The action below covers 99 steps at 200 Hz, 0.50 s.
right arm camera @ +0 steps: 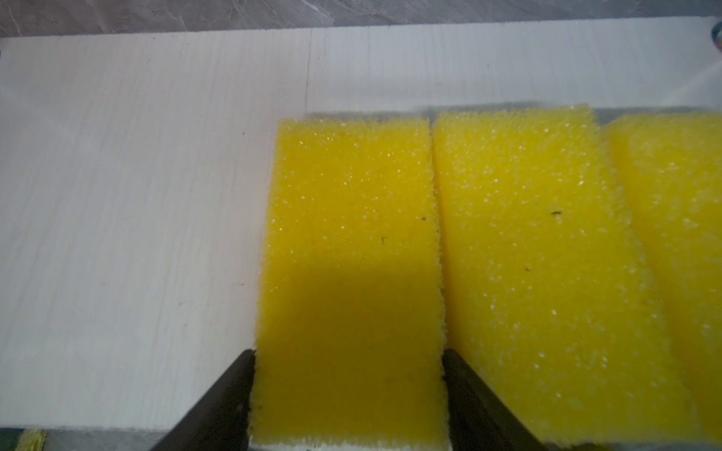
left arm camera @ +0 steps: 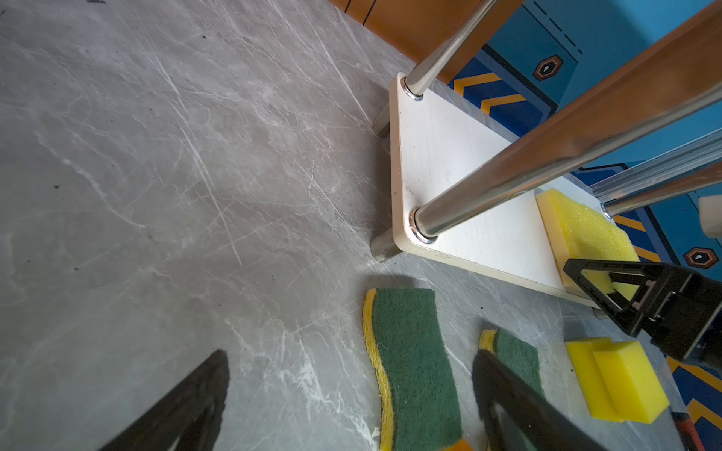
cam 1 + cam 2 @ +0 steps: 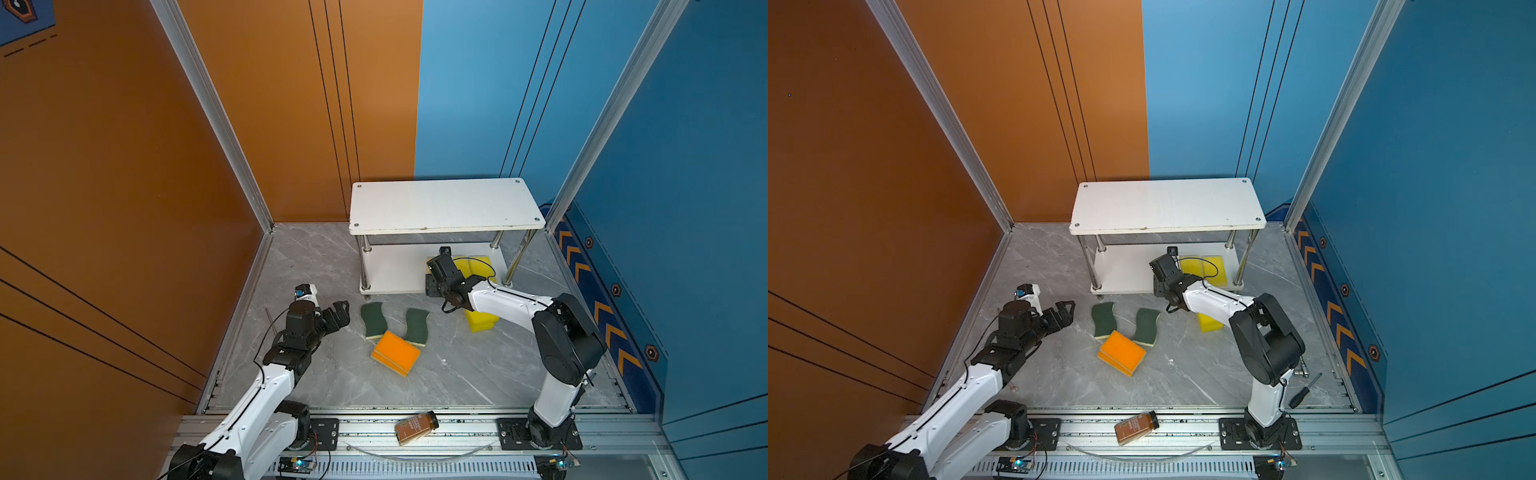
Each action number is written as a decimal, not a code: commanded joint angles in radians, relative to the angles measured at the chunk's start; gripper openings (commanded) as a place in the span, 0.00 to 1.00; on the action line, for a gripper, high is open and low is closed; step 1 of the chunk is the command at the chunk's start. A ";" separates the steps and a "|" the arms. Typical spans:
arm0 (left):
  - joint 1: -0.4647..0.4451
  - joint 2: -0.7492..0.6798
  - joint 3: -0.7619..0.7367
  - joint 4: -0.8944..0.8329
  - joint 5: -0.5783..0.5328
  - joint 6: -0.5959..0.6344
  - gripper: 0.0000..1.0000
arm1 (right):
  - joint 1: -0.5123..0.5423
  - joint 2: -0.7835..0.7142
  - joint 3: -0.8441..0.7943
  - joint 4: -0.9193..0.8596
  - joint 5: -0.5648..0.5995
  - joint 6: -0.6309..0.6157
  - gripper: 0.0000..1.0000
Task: Place and organize the cleaning sponges onto the shelf
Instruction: 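Lower the yellow sponge beside the other two and open the right gripper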
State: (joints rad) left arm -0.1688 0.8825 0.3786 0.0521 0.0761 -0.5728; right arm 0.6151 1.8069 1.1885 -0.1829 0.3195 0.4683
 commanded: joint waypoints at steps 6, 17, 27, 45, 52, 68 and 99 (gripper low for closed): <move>0.011 -0.013 0.024 -0.014 0.005 0.013 0.98 | 0.001 -0.017 0.026 -0.032 0.034 -0.014 0.72; 0.011 -0.013 0.022 -0.014 0.005 0.012 0.98 | 0.002 -0.020 0.026 -0.031 0.035 -0.016 0.73; 0.012 -0.014 0.022 -0.014 0.007 0.010 0.98 | 0.002 -0.023 0.026 -0.032 0.033 -0.018 0.73; 0.012 -0.015 0.023 -0.014 0.007 0.011 0.98 | 0.004 -0.030 0.024 -0.030 0.030 -0.026 0.73; 0.012 -0.016 0.022 -0.014 0.007 0.009 0.98 | 0.006 -0.035 0.025 -0.029 0.026 -0.030 0.74; 0.011 -0.019 0.022 -0.014 0.007 0.010 0.98 | 0.011 -0.051 0.023 -0.032 0.021 -0.040 0.75; 0.011 -0.019 0.025 -0.011 0.008 0.010 0.98 | 0.016 -0.102 0.008 -0.032 0.024 -0.046 0.82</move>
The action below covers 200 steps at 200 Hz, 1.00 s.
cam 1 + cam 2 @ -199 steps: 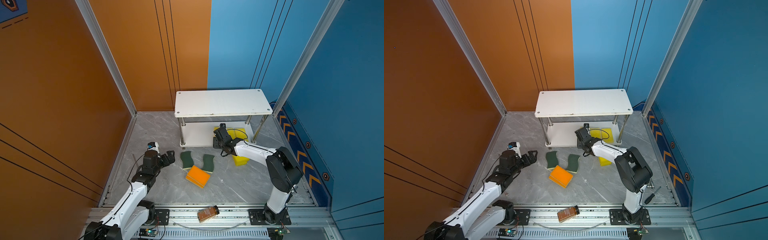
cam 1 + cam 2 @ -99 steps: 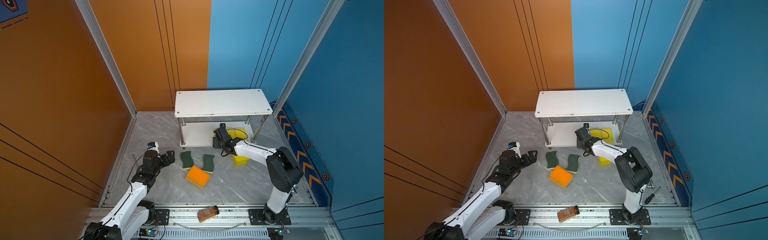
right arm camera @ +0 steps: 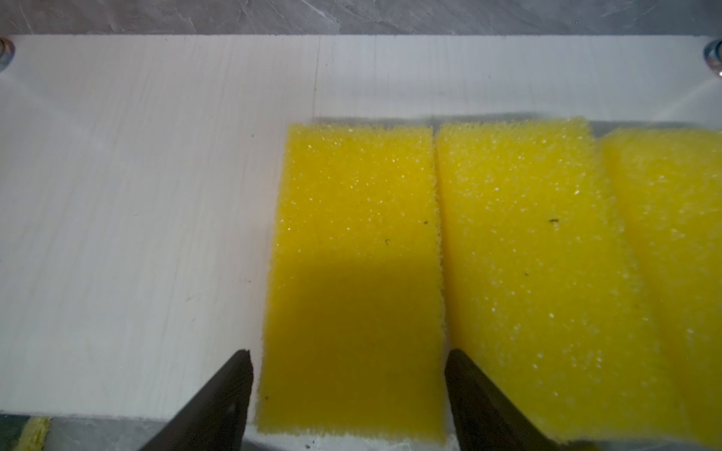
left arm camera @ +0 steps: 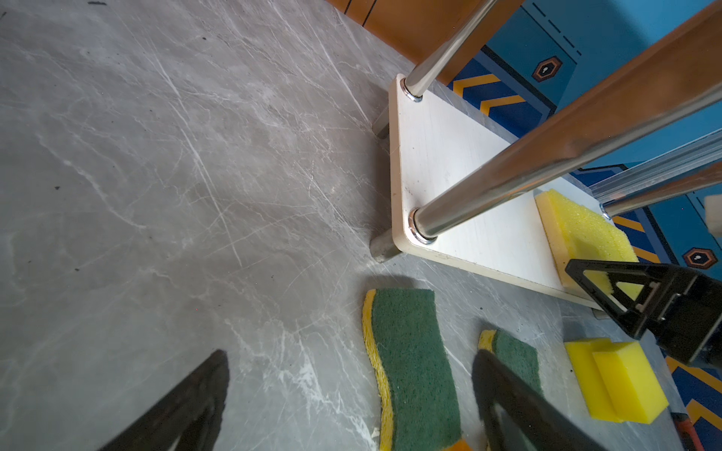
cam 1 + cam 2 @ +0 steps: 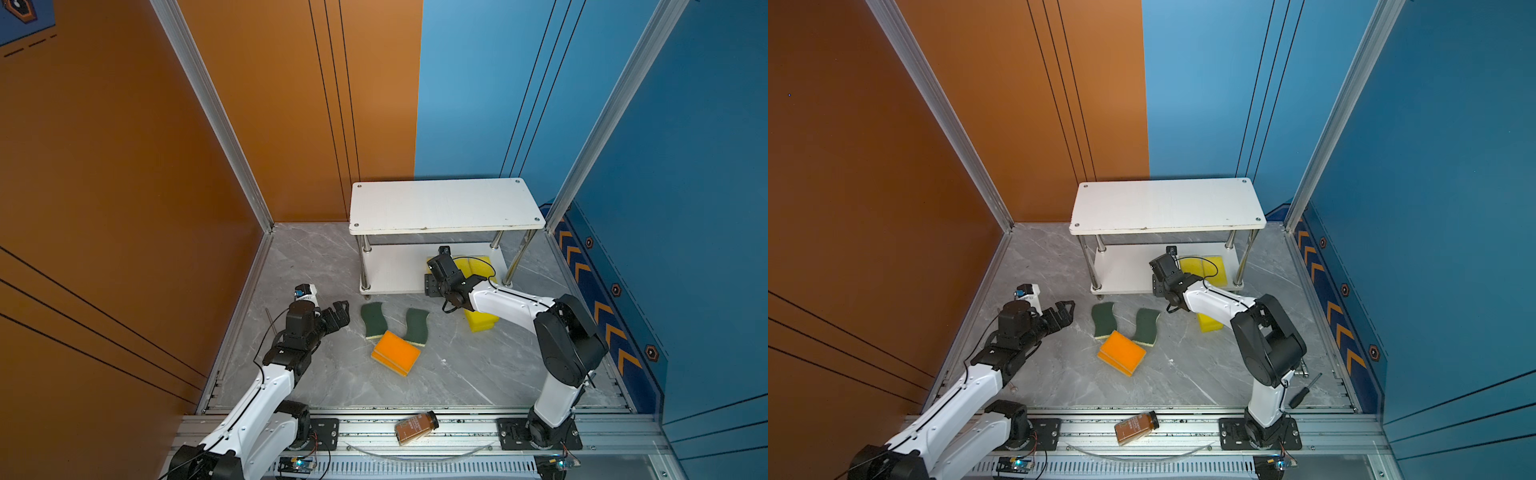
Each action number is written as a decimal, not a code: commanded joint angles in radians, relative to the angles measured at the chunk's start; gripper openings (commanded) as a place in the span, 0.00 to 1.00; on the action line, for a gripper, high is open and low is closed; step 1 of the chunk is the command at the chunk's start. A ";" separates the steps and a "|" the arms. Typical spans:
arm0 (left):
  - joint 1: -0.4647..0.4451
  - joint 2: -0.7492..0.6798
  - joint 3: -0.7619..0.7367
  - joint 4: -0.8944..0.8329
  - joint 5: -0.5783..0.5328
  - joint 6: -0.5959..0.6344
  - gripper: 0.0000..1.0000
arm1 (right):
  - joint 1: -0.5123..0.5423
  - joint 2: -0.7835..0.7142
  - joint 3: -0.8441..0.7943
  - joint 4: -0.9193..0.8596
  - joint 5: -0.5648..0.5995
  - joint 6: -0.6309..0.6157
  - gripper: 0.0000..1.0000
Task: Place and organize the cleaning sponges onto the shelf
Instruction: 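Lower the yellow sponge beside the other two and open the right gripper, then withdraw the right gripper from the shelf toward the thick yellow sponge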
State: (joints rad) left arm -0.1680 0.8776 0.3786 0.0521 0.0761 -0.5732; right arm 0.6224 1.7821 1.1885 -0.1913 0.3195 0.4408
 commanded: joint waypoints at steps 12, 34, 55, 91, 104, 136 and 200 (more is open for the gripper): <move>0.010 -0.010 0.023 -0.005 0.008 0.009 0.98 | 0.009 -0.098 0.005 -0.025 0.019 -0.023 0.83; 0.010 -0.002 0.022 0.000 0.016 0.006 0.98 | 0.008 -0.143 -0.012 -0.031 -0.015 -0.044 0.85; 0.010 0.001 0.022 0.006 0.022 0.002 0.98 | 0.009 -0.203 -0.055 -0.035 -0.056 -0.059 0.87; 0.010 -0.006 0.015 0.022 0.034 -0.007 0.98 | 0.011 -0.319 -0.134 -0.116 -0.151 -0.067 0.91; 0.010 -0.004 0.015 0.029 0.052 -0.008 0.98 | 0.010 -0.382 -0.174 -0.154 -0.166 -0.047 0.93; 0.009 0.010 0.007 0.050 0.088 -0.020 0.98 | -0.012 -0.563 -0.254 -0.266 -0.197 -0.003 1.00; 0.006 0.023 0.000 0.072 0.117 -0.043 0.98 | -0.292 -0.825 -0.361 -0.443 -0.319 0.044 1.00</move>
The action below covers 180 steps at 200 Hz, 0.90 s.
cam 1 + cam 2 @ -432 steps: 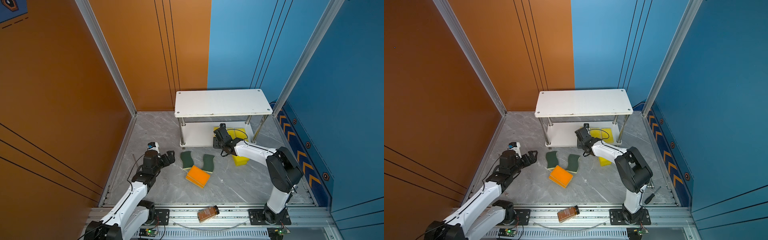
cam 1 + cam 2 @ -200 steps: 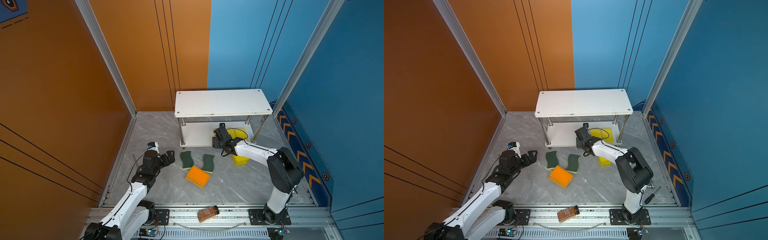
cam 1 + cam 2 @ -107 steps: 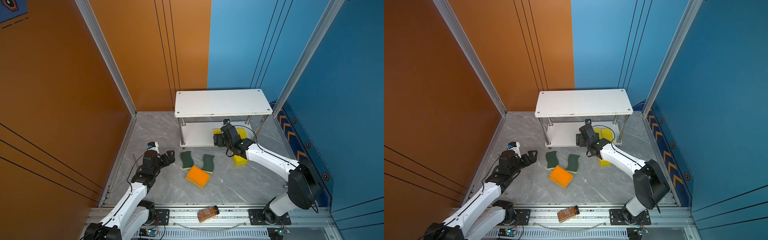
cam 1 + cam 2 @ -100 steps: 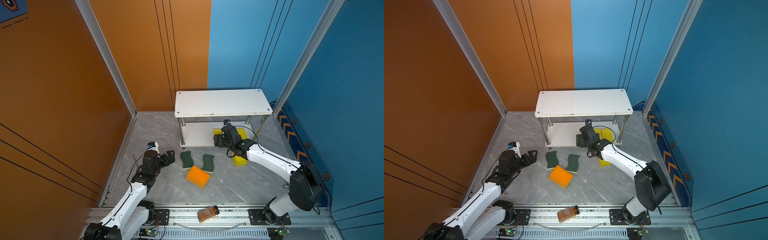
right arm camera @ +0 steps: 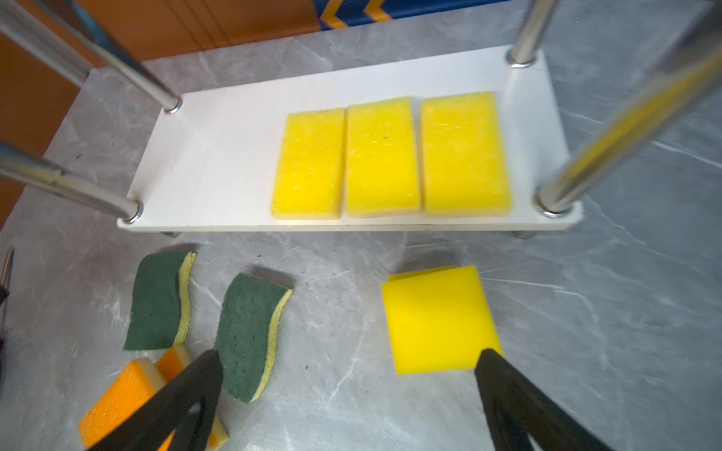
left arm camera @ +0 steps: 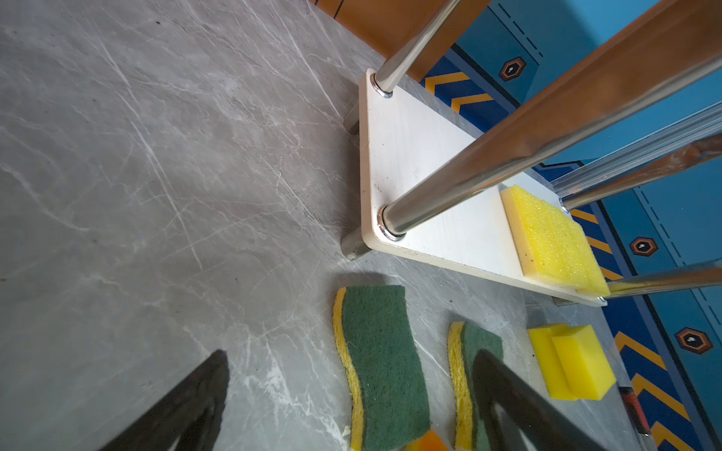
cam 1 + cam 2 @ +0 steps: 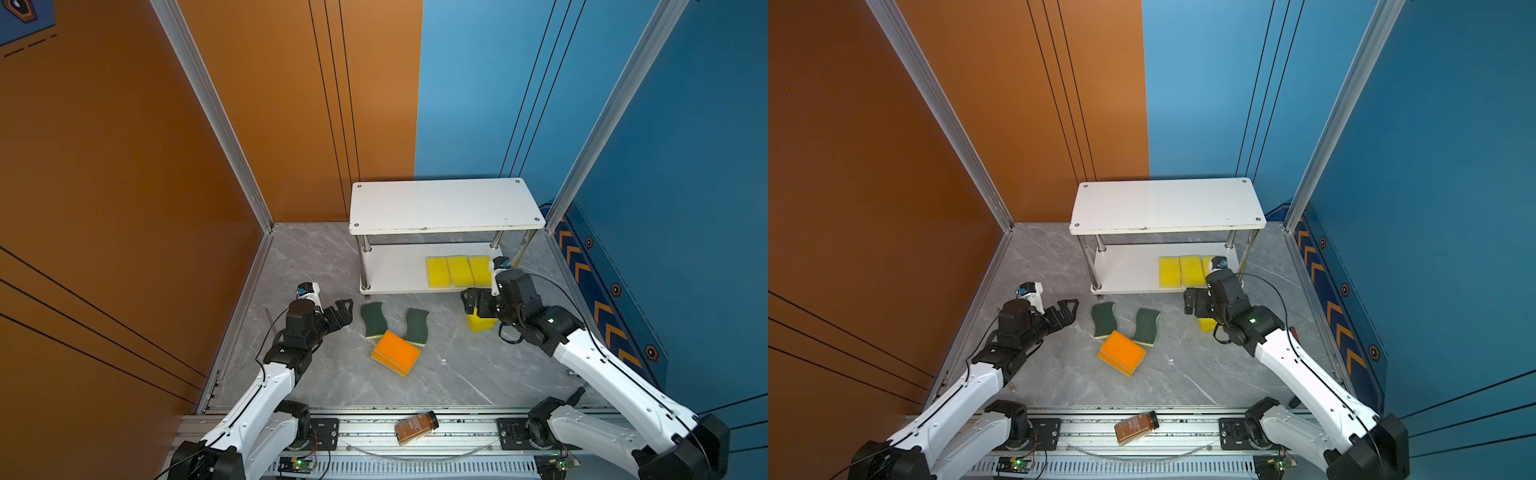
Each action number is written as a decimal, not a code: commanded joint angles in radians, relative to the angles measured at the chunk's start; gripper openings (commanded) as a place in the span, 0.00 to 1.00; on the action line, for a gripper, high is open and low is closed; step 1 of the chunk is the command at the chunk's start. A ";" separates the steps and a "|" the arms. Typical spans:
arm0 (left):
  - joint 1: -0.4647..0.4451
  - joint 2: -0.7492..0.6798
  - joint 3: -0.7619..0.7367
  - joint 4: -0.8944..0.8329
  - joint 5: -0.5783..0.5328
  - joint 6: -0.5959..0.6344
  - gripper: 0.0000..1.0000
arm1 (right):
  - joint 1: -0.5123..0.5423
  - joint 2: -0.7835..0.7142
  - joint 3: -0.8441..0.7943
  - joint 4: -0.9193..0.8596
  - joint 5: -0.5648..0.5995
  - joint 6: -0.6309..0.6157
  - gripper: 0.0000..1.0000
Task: Place and organize the cleaning sponges onto the shelf
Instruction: 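Withdraw the right gripper from the shelf toward the thick yellow sponge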
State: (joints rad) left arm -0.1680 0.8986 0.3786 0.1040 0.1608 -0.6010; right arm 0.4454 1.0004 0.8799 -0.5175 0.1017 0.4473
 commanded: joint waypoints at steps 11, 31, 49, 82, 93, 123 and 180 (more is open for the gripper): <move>0.006 0.000 0.001 0.020 0.038 -0.020 0.98 | -0.189 -0.059 -0.073 -0.132 -0.148 0.053 1.00; 0.004 -0.006 -0.003 0.020 0.043 -0.026 0.98 | -0.259 -0.076 -0.104 -0.135 -0.181 0.071 1.00; 0.002 -0.013 -0.009 0.020 0.046 -0.030 0.98 | -0.276 -0.078 -0.123 -0.114 -0.215 0.069 1.00; 0.003 -0.015 -0.014 0.019 0.047 -0.036 0.98 | -0.277 -0.034 -0.150 -0.071 -0.251 0.077 1.00; 0.003 -0.016 -0.015 0.017 0.048 -0.039 0.98 | -0.278 -0.016 -0.158 -0.058 -0.252 0.084 1.00; 0.004 -0.019 -0.015 0.010 0.043 -0.041 0.98 | -0.278 0.032 -0.166 -0.019 -0.233 0.102 1.00; 0.003 -0.013 -0.006 0.005 0.020 -0.043 0.98 | -0.272 0.139 -0.152 0.060 -0.188 0.108 1.00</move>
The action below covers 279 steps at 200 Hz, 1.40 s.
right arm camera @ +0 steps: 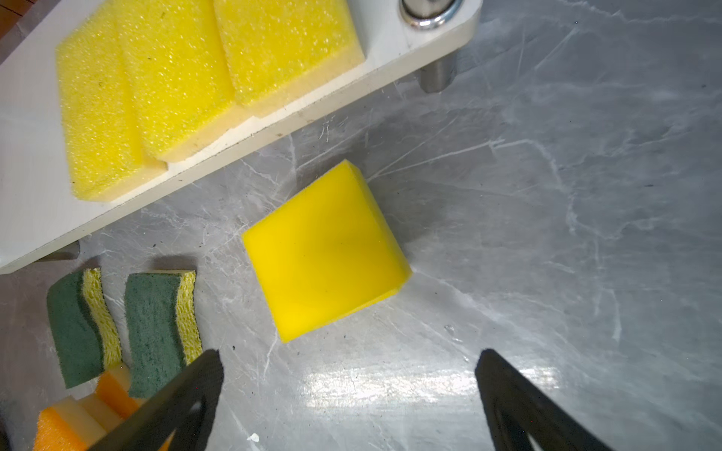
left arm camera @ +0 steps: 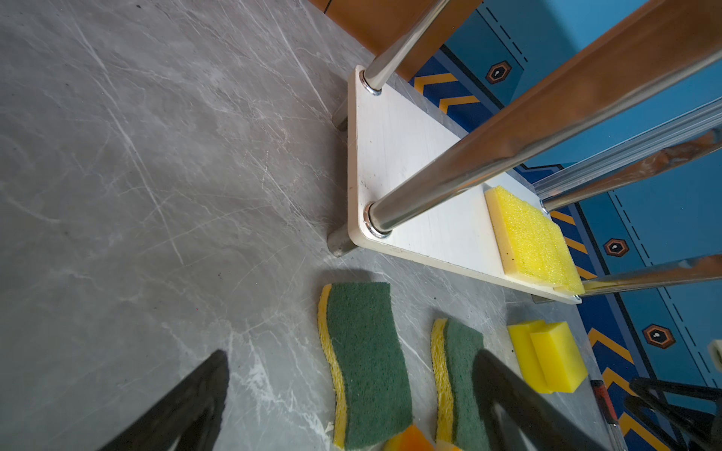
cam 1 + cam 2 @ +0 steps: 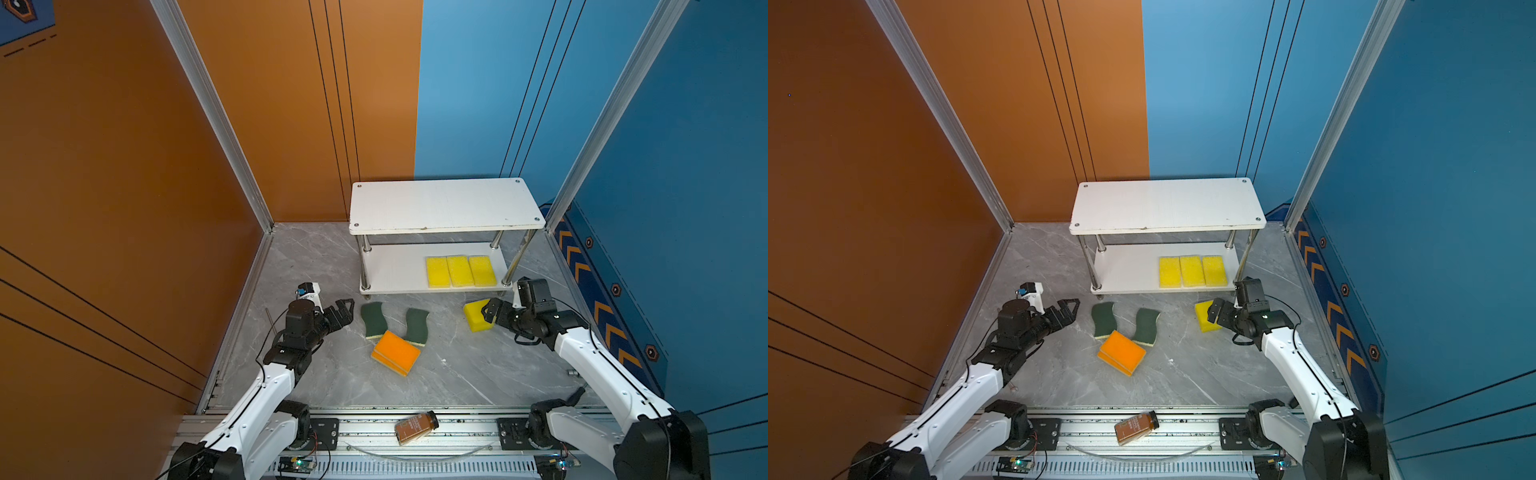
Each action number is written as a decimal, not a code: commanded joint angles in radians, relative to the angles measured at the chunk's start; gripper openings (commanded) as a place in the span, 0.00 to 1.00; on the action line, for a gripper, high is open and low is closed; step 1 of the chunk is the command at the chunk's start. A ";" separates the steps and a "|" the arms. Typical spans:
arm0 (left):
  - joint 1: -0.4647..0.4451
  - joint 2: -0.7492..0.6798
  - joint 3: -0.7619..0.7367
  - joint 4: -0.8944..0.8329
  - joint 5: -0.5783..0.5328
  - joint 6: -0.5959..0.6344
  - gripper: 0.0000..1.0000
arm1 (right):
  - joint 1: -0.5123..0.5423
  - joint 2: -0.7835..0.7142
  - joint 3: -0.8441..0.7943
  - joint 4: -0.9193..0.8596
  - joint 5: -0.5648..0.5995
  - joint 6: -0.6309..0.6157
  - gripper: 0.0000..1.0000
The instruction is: Place and organize the cleaning sponges onto the shelf
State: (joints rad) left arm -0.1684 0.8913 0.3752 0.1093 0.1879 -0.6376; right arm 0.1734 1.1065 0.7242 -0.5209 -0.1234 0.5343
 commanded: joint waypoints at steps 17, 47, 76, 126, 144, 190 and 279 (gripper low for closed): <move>0.003 -0.003 -0.002 -0.003 -0.022 -0.003 0.98 | 0.019 0.042 -0.001 0.086 0.112 0.058 1.00; 0.001 -0.004 -0.003 -0.004 -0.041 -0.013 0.98 | 0.065 0.062 -0.016 0.177 0.178 0.102 1.00; 0.002 -0.008 -0.007 -0.012 -0.050 -0.015 0.98 | 0.083 0.140 0.010 0.197 0.211 0.095 1.00; 0.001 0.013 0.033 -0.036 -0.065 0.005 0.98 | 0.087 0.200 0.015 0.236 0.204 0.093 1.00; 0.001 0.015 0.035 -0.039 -0.058 0.002 0.98 | 0.097 0.215 0.013 0.256 0.190 0.089 1.00; 0.002 0.008 0.009 -0.012 -0.076 -0.006 0.98 | 0.183 0.266 0.058 0.220 0.205 0.064 1.00; -0.002 0.106 0.041 0.029 -0.032 -0.009 0.98 | 0.343 0.236 0.100 0.052 -0.002 -0.009 1.00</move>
State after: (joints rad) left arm -0.1684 0.9806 0.3805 0.1101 0.1345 -0.6483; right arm 0.5098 1.3510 0.7982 -0.3912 0.0147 0.5838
